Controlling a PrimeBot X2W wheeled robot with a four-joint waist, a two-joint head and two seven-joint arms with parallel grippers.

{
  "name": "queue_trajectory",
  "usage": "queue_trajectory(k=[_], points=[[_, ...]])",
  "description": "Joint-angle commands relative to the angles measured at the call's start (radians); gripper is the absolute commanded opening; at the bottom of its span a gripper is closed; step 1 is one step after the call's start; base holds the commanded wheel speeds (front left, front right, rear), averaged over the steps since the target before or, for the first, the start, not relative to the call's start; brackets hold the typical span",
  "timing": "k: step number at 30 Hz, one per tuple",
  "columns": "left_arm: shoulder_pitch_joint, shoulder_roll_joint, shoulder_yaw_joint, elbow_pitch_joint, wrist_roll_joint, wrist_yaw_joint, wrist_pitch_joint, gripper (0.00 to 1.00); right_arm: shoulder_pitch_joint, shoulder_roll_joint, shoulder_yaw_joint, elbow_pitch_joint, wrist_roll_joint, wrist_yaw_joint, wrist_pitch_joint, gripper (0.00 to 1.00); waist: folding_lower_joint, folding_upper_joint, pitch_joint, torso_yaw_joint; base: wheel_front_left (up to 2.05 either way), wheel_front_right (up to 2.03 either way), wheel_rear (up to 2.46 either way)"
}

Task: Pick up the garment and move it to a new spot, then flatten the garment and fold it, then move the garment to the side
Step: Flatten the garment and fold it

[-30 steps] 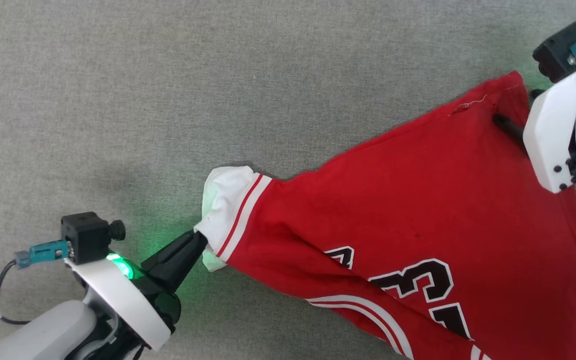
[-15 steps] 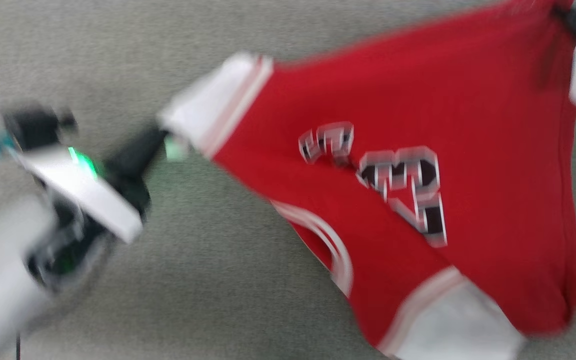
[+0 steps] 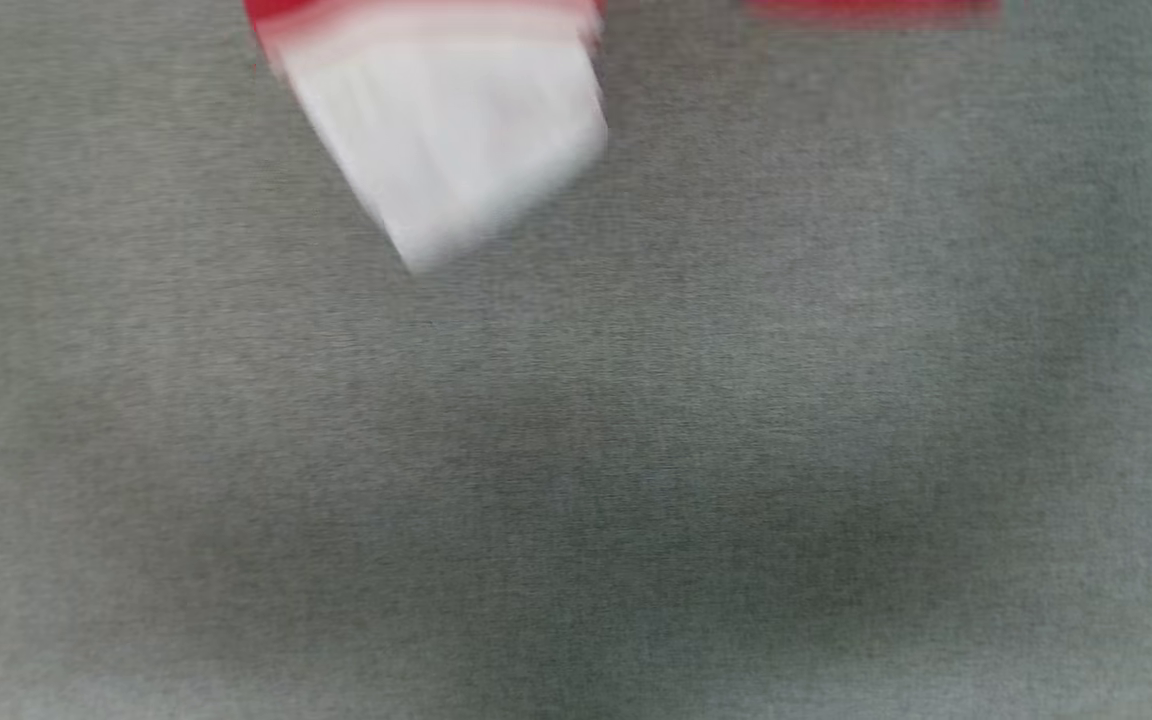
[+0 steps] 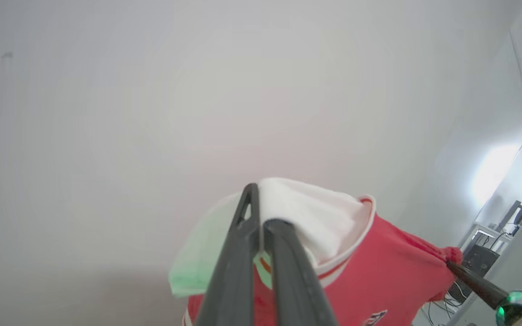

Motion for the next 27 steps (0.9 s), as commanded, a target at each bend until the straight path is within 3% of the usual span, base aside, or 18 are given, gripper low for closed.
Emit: queue_trajectory(k=[1,5,10,16,21,27], points=[[-0.061,0.01,0.027,0.034,0.006,0.005,-0.026,0.0,-0.028,-0.011,-0.032,0.03,-0.03,-0.008,-0.026,0.0,0.0,0.0,0.009,-0.013,0.0,0.0,0.0],[-0.129,-0.018,0.061,0.043,-0.028,0.005,-0.054,0.0,-0.074,0.006,-0.074,0.085,-0.079,-0.009,-0.09,0.0,0.0,0.0,0.008,-0.018,0.0,0.0,0.0],[-0.036,-0.011,0.008,-0.03,-0.031,0.005,-0.042,0.0,-0.021,0.014,-0.054,0.138,-0.086,-0.008,-0.113,0.0,0.0,0.0,0.001,-0.011,0.0,0.0,0.0],[0.297,0.006,-0.007,-0.204,-0.127,0.004,-0.075,0.0,0.164,0.002,0.046,0.147,-0.007,-0.007,-0.11,0.0,0.0,0.0,-0.031,-0.001,0.0,0.0,0.0],[0.607,0.039,-0.042,-0.367,-0.117,0.004,-0.088,0.0,0.381,-0.039,0.118,0.049,0.123,-0.007,-0.077,0.0,0.0,0.0,-0.071,0.008,0.0,0.0,0.0],[0.913,0.073,-0.011,-0.564,-0.066,0.004,-0.092,0.0,0.713,-0.112,0.12,-0.182,0.253,-0.007,0.006,0.0,0.0,0.0,-0.132,0.02,0.0,0.0,0.0]])
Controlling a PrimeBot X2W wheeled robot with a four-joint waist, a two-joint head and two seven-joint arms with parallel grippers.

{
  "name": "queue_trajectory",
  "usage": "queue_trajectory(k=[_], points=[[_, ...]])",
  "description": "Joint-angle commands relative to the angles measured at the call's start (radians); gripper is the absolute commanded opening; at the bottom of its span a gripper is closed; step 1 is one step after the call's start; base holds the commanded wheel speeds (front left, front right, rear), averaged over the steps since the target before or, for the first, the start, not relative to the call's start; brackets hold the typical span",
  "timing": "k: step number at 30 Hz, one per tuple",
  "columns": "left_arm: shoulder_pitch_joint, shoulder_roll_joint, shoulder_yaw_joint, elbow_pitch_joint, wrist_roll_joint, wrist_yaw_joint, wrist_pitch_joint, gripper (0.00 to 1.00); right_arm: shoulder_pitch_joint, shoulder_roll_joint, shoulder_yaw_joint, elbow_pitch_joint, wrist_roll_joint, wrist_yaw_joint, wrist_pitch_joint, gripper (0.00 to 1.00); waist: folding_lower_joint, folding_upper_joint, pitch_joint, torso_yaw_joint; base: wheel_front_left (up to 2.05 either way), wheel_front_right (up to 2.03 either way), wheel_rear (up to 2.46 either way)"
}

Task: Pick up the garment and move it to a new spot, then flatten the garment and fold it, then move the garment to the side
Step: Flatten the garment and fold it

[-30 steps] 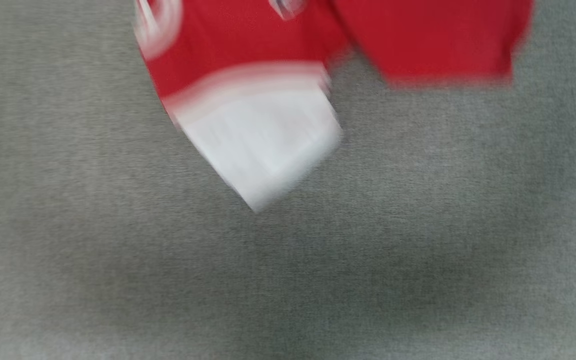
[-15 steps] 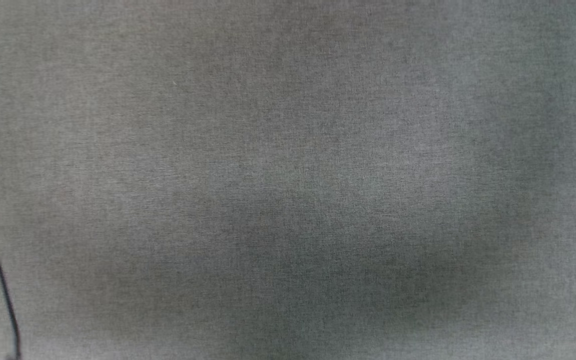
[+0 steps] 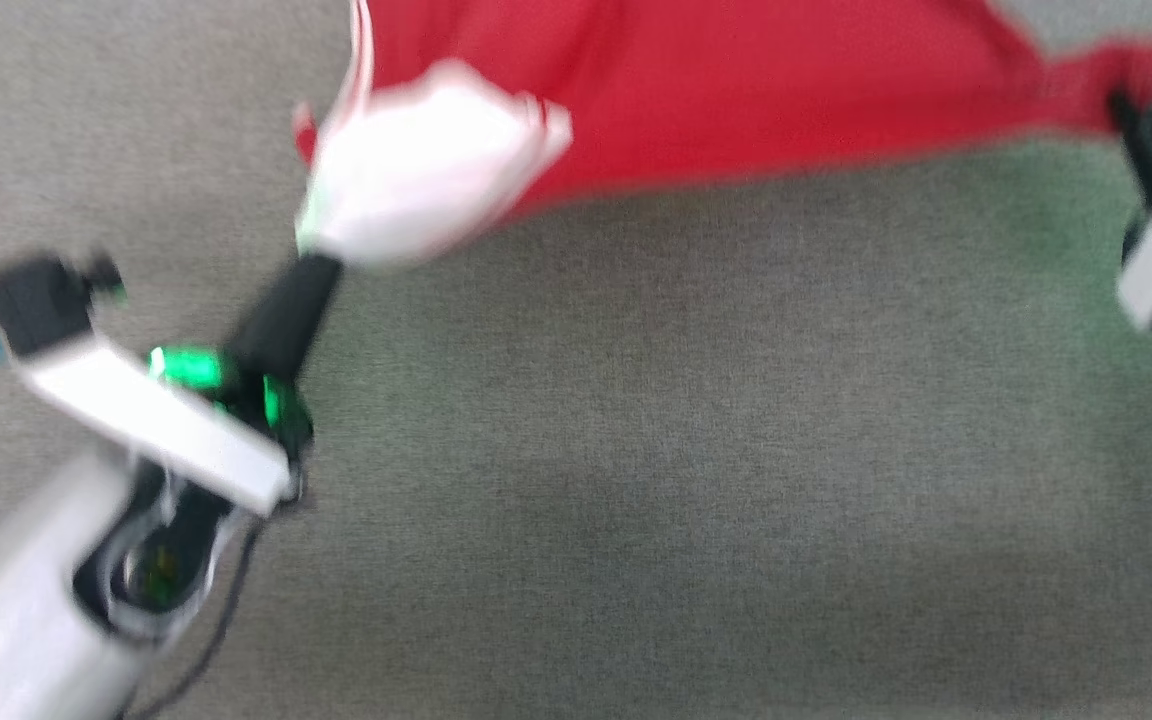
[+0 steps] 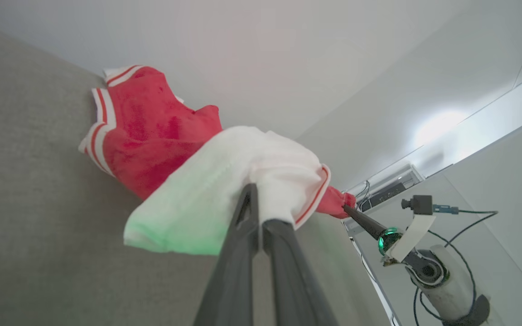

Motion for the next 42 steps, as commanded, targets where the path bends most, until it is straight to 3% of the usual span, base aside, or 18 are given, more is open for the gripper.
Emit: queue_trajectory(k=[1,9,16,21,26,30,36,42], points=[[0.031,0.014,0.006,-0.018,0.025,0.003,-0.007,0.0,0.037,-0.006,-0.009,-0.034,0.011,-0.005,0.011,0.0,0.0,0.0,-0.021,0.006,0.0,0.0,0.0],[0.305,0.127,0.025,-0.168,0.146,0.003,-0.007,0.0,0.467,0.015,-0.167,-0.404,0.083,-0.005,0.169,0.0,0.0,0.0,-0.081,0.018,0.0,0.0,0.0],[0.531,0.194,0.114,-0.291,0.219,0.003,-0.007,0.0,0.796,0.127,-0.328,-0.746,0.051,-0.004,0.326,0.0,0.0,0.0,-0.098,0.017,0.0,0.0,0.0],[0.593,0.206,0.162,-0.356,0.245,0.003,-0.007,0.0,0.858,0.189,-0.371,-0.883,0.027,-0.004,0.378,0.0,0.0,0.0,-0.077,0.014,0.0,0.0,0.0],[0.518,0.194,0.148,-0.361,0.247,0.003,0.0,0.0,0.792,0.201,-0.37,-0.887,0.014,-0.004,0.389,0.0,0.0,0.0,-0.052,0.012,0.0,0.0,0.0],[0.37,0.17,0.105,-0.32,0.218,0.003,0.041,0.0,0.682,0.189,-0.349,-0.807,0.036,-0.004,0.397,0.0,0.0,0.0,-0.018,0.011,0.0,0.0,0.0],[0.143,0.113,0.032,-0.198,0.167,0.003,0.092,0.0,0.526,0.147,-0.291,-0.661,0.022,-0.004,0.378,0.0,0.0,0.0,0.034,0.01,0.0,0.0,0.0],[0.02,0.082,-0.034,-0.037,0.123,0.003,0.083,0.0,0.453,0.133,-0.237,-0.575,0.008,-0.003,0.329,0.0,0.0,0.0,0.074,0.008,0.0,0.0,0.0]])
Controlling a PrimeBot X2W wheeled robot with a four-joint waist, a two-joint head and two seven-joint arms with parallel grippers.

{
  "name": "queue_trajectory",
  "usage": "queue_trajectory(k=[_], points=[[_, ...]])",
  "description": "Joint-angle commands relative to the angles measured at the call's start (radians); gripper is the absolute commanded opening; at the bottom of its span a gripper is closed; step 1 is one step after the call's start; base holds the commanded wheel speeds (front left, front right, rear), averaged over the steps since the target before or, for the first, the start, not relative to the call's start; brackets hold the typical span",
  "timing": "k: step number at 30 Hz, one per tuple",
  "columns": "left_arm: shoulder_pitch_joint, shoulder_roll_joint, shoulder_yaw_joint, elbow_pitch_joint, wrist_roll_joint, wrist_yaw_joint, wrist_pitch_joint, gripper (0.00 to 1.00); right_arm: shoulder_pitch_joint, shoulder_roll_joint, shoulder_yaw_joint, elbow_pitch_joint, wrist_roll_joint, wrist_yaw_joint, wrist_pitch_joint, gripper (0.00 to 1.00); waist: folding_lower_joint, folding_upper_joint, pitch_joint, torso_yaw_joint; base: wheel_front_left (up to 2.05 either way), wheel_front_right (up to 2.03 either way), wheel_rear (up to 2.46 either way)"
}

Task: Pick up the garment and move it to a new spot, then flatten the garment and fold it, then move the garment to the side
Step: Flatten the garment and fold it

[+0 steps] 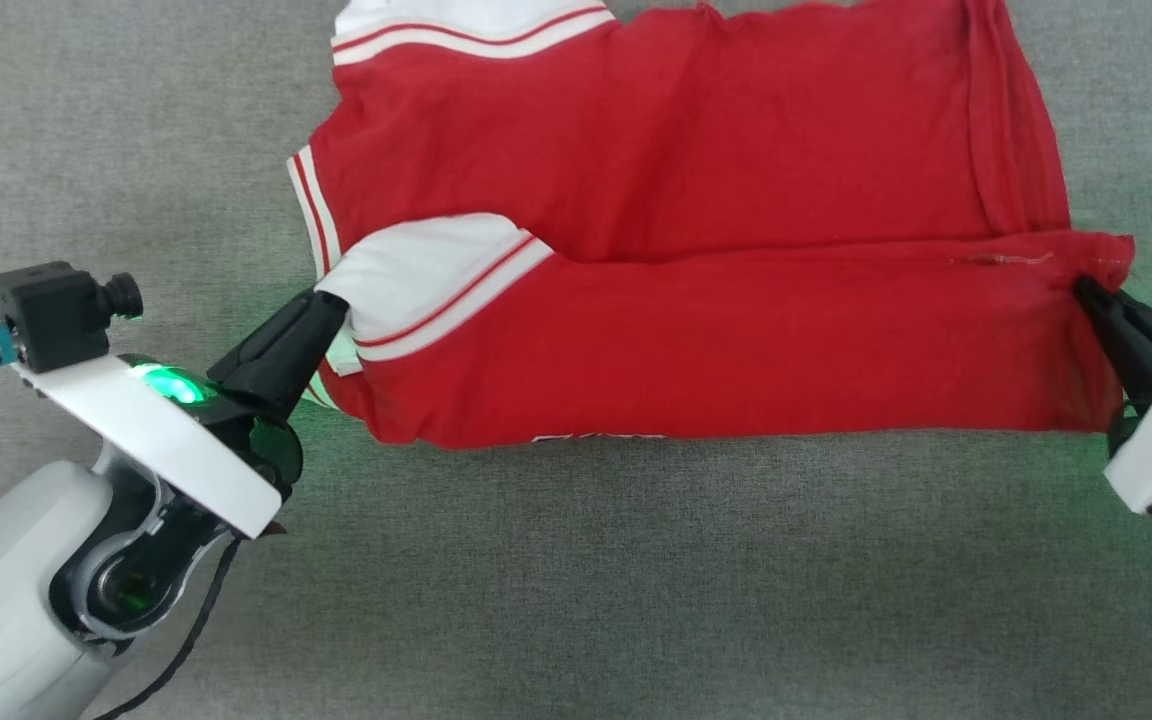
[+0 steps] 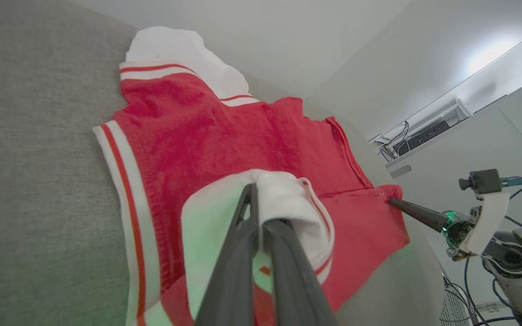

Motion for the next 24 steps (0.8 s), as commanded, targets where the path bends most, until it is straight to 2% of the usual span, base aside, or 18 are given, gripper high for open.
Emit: queue_trajectory(k=[1,4,6,7,8,9,10,15,18,20,24], points=[[-0.023,-0.005,-0.015,0.024,-0.014,0.003,-0.004,0.0,-0.016,0.002,0.007,0.013,0.001,-0.001,-0.017,0.0,0.0,0.0,0.009,-0.003,0.0,0.0,0.0],[-0.054,-0.01,-0.049,0.089,-0.016,0.003,-0.021,0.0,-0.028,-0.001,0.028,0.048,-0.005,-0.001,-0.044,0.0,0.0,0.0,0.012,-0.004,0.0,0.0,0.0],[-0.073,-0.01,-0.075,0.128,-0.002,0.003,-0.032,0.15,-0.035,-0.005,0.04,0.064,-0.009,-0.001,-0.057,0.0,0.0,0.0,0.009,-0.004,0.0,0.0,0.0],[-0.083,-0.007,-0.088,0.146,0.009,0.003,-0.037,0.31,-0.036,-0.007,0.048,0.071,-0.011,-0.001,-0.065,0.0,0.0,0.0,0.005,-0.005,0.0,0.0,0.0],[-0.092,-0.004,-0.104,0.155,0.013,0.003,-0.042,0.49,-0.038,-0.009,0.055,0.075,-0.018,-0.001,-0.077,0.36,0.0,0.0,0.0,-0.007,0.0,0.0,0.0],[-0.102,0.004,-0.118,0.165,0.024,0.003,-0.048,0.98,-0.041,-0.011,0.057,0.077,-0.024,-0.001,-0.092,0.68,0.0,0.0,-0.006,-0.007,0.0,0.0,0.0],[-0.11,0.016,-0.13,0.179,0.038,0.003,-0.052,1.0,-0.04,-0.011,0.058,0.081,-0.031,-0.001,-0.102,1.0,0.0,0.0,-0.014,-0.008,0.0,0.0,0.0],[-0.152,0.101,-0.191,0.214,0.122,0.003,-0.067,1.0,-0.036,-0.013,0.053,0.061,-0.063,-0.001,-0.155,1.0,0.0,0.0,-0.06,-0.008,0.0,0.0,0.0],[-0.189,0.165,-0.213,0.22,0.172,0.003,-0.035,1.0,-0.029,-0.005,0.036,0.044,-0.078,-0.001,-0.178,1.0,0.0,0.0,-0.086,-0.006,0.0,0.0,0.0],[-0.209,0.201,-0.228,0.203,0.197,0.003,0.015,1.0,-0.025,0.001,0.031,0.034,-0.088,-0.001,-0.187,1.0,0.0,0.0,-0.1,-0.006,0.0,0.0,0.0],[-0.234,0.251,-0.251,0.125,0.152,0.026,0.177,1.0,-0.018,0.01,0.039,0.022,-0.099,-0.001,-0.183,1.0,0.0,0.0,-0.116,-0.011,0.0,0.0,0.0]])
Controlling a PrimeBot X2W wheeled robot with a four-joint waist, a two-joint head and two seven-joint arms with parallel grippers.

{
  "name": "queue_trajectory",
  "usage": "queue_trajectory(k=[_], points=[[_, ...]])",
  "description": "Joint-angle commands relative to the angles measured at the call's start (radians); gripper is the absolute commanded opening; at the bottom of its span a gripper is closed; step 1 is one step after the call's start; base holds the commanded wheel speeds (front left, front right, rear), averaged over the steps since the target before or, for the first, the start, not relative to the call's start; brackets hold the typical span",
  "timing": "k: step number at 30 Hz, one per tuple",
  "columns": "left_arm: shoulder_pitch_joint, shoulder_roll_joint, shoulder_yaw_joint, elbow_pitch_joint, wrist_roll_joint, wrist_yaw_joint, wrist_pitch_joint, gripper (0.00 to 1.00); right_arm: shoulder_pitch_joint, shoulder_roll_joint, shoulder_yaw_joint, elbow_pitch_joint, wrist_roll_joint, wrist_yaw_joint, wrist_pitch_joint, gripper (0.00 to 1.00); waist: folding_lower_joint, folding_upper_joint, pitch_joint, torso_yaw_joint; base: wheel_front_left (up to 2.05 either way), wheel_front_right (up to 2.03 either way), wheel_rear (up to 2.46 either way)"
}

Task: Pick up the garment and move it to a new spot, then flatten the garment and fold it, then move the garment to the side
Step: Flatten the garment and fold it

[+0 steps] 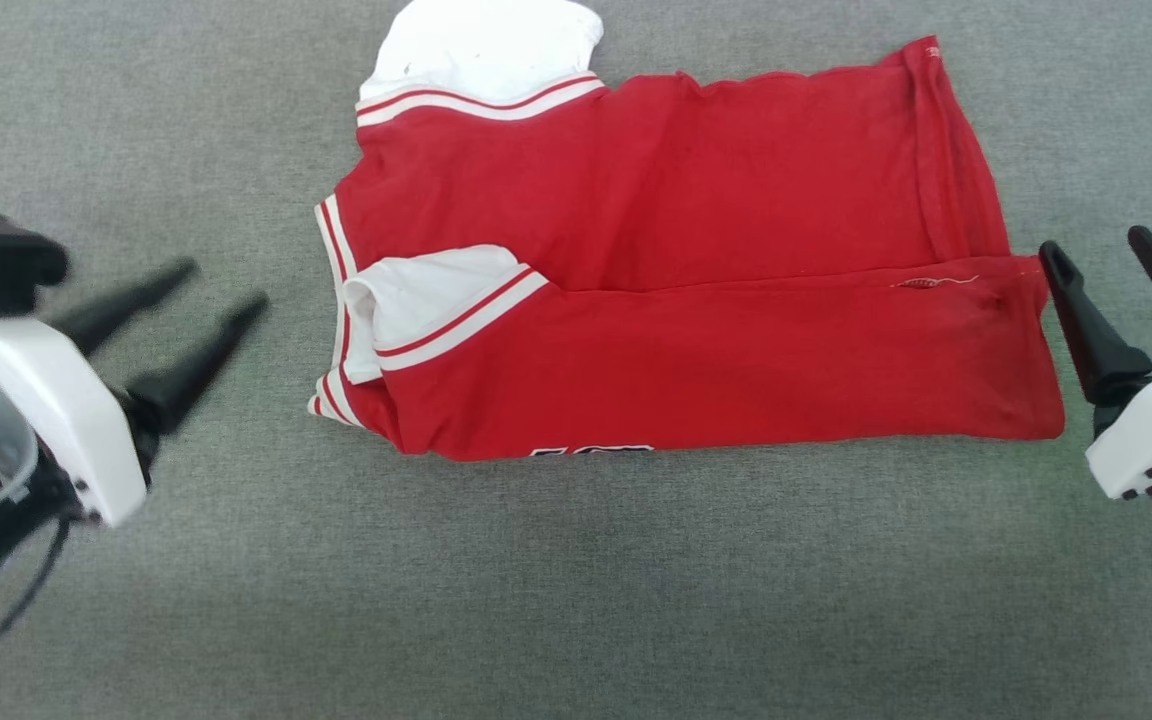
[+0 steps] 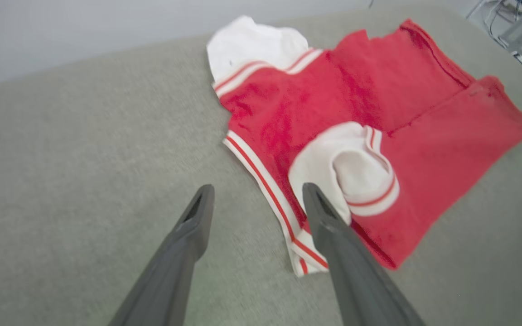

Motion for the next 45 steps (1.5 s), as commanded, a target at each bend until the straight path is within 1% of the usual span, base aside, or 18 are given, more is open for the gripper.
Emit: queue_trajectory(k=[1,3,4,8,12,16,18,23,24,25,26,30,36,41,42,43,44,45], points=[[-0.011,0.011,-0.02,-0.031,-0.023,0.012,0.075,1.0,0.006,0.006,0.002,-0.008,-0.006,-0.001,-0.001,1.0,0.0,-0.0001,-0.003,-0.004,0.0,0.0,0.0],[-0.015,0.022,-0.044,-0.068,-0.064,0.017,0.181,1.0,0.007,0.011,0.01,-0.008,-0.006,-0.001,-0.006,1.0,0.0,-0.0001,0.001,-0.012,0.0,0.0,0.0],[-0.015,0.022,-0.044,-0.068,-0.064,0.017,0.181,1.0,0.007,0.011,0.01,-0.008,-0.006,-0.001,-0.006,1.0,0.0,-0.0001,0.001,-0.012,0.0,0.0,0.0],[-0.027,0.008,-0.063,-0.073,-0.16,0.036,0.324,1.0,-0.004,0.02,0.025,-0.002,0.002,-0.001,-0.012,1.0,0.0,-0.0001,0.018,-0.033,0.0,0.0,0.0],[-0.041,-0.027,-0.061,-0.006,-0.222,0.042,0.389,1.0,-0.015,0.03,0.035,0.006,0.004,-0.001,-0.02,1.0,0.0,-0.0001,0.04,-0.059,0.0,0.0,0.0],[-0.047,-0.059,-0.08,0.071,-0.278,0.026,0.476,1.0,-0.027,0.035,0.044,0.017,0.003,-0.001,-0.028,1.0,0.0,-0.0001,0.059,-0.087,0.0,0.0,0.0],[-0.039,-0.068,-0.096,0.083,-0.306,0.019,0.529,1.0,-0.028,0.035,0.04,0.022,0.003,-0.001,-0.029,1.0,0.0,-0.0001,0.064,-0.097,0.0,0.0,0.0],[-0.037,-0.079,-0.115,0.09,-0.33,0.003,0.591,0.99,-0.019,0.029,0.034,0.024,0.003,-0.001,-0.022,1.0,0.0,-0.0001,0.072,-0.11,0.0,0.0,0.0],[-0.038,-0.08,-0.115,0.089,-0.329,0.0,0.59,0.48,-0.019,0.024,0.037,0.023,0.002,-0.001,-0.017,1.0,0.0,-0.0001,0.073,-0.111,0.0,0.0,0.0],[-0.039,-0.081,-0.114,0.089,-0.329,0.0,0.589,0.15,-0.019,0.02,0.041,0.021,0.0,-0.001,-0.01,1.0,0.0,-0.0001,0.074,-0.111,0.0,0.0,0.0],[-0.04,-0.083,-0.115,0.086,-0.326,-0.003,0.591,0.0,-0.02,0.014,0.049,0.019,0.001,-0.001,0.002,1.0,0.0,-0.0001,0.074,-0.112,0.0,0.0,0.0],[-0.047,-0.083,-0.104,0.069,-0.305,-0.011,0.562,0.0,-0.021,-0.048,0.093,0.006,0.011,-0.001,0.097,1.0,0.0,-0.0001,0.078,-0.106,0.0,0.0,0.0],[-0.061,-0.095,-0.091,0.047,-0.27,-0.015,0.51,0.0,-0.038,-0.165,0.181,-0.03,0.067,-0.001,0.328,1.0,0.0,-0.0001,0.094,-0.082,0.0,0.0,0.0],[-0.06,-0.116,-0.087,0.038,-0.248,-0.016,0.47,0.0,-0.071,-0.221,0.25,-0.009,0.101,-0.001,0.481,1.0,0.0,-0.0001,0.104,-0.061,0.0,0.0,0.0],[-0.054,-0.121,-0.089,0.04,-0.239,-0.017,0.455,0.0,-0.082,-0.22,0.268,0.007,0.107,-0.001,0.493,0.49,0.0,-0.0001,0.105,-0.053,0.0,0.0,0.0],[-0.049,-0.127,-0.087,0.042,-0.241,-0.018,0.445,0.0,-0.083,-0.217,0.275,0.015,0.115,-0.001,0.499,0.31,0.0,-0.0001,0.103,-0.049,0.0,0.0,0.0],[-0.046,-0.131,-0.087,0.043,-0.241,-0.018,0.436,0.0,-0.083,-0.219,0.283,0.021,0.119,-0.001,0.497,0.0,0.0,-0.0001,0.1,-0.045,0.0,0.0,0.0],[-0.041,-0.132,-0.089,0.043,-0.238,-0.018,0.431,0.0,-0.083,-0.217,0.285,0.029,0.123,-0.001,0.488,0.0,0.0,-0.0001,0.095,-0.041,0.0,0.0,0.0]])
